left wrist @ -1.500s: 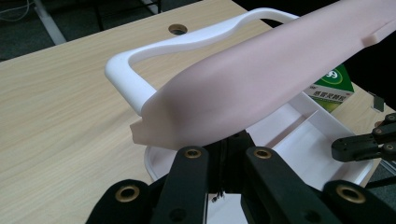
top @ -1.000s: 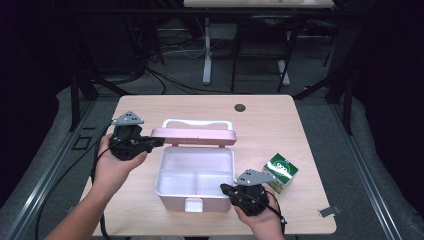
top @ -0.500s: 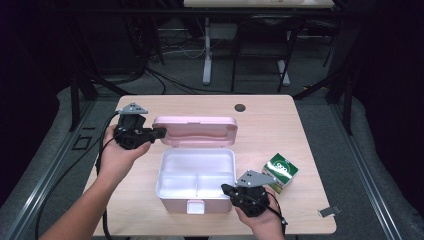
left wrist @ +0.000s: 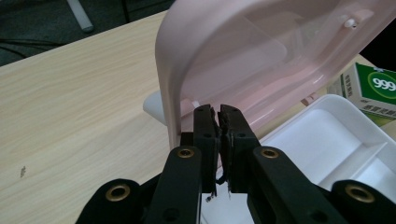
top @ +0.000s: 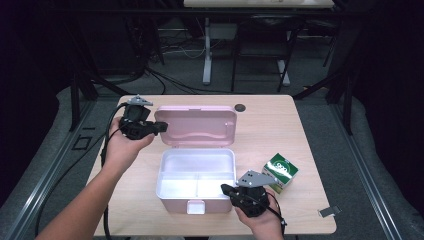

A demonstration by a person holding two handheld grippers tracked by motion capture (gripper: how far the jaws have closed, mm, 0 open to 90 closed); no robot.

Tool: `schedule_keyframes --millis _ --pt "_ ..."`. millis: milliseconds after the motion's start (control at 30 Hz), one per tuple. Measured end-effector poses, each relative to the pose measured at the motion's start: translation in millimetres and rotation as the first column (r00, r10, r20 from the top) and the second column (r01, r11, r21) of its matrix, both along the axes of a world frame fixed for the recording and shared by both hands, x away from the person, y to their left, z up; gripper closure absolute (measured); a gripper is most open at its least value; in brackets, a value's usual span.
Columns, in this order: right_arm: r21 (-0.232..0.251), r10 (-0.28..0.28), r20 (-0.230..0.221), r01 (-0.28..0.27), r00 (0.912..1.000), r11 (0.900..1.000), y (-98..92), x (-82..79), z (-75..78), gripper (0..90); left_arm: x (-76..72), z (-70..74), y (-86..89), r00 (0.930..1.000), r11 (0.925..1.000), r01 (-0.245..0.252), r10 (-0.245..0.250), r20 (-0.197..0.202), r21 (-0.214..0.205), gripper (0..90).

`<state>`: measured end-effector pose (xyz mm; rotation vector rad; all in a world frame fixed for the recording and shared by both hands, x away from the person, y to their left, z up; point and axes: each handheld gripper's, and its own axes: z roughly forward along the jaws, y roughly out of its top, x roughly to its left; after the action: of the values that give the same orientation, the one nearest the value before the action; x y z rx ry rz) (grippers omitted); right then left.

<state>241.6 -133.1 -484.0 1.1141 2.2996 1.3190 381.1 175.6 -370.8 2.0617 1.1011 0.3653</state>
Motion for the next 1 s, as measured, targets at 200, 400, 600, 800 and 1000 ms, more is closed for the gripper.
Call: schedule_keyframes --millis 200,400,600,800,1000 --pt "0.008 0.004 -0.007 -0.004 1.0 1.0 0.2 -0.2 -0.4 90.0 10.1 -4.9 0.5 0.9995 0.9994 -0.025 0.026 -0.018 0.022 84.4" --pt "0.008 0.004 -0.006 -0.004 1.0 1.0 0.0 -0.1 -0.4 90.0 16.0 -9.4 3.8 0.9981 0.9973 -0.047 0.049 -0.037 0.056 83.4" --pt "0.009 0.004 -0.006 -0.004 1.0 1.0 0.0 -0.1 -0.6 90.0 12.5 -9.8 7.3 0.9975 0.9952 -0.043 0.048 -0.053 0.088 80.4" --pt "0.008 0.008 -0.013 -0.008 0.9999 0.9999 0.5 -0.3 -0.8 90.0 9.3 -9.8 11.1 0.9951 0.9934 -0.05 0.058 -0.08 0.103 77.0" --pt "0.011 0.013 -0.013 -0.013 0.9998 0.9999 1.1 -0.6 -1.9 90.0 3.4 -9.6 12.0 0.9947 0.9906 -0.023 0.036 -0.096 0.135 74.0"
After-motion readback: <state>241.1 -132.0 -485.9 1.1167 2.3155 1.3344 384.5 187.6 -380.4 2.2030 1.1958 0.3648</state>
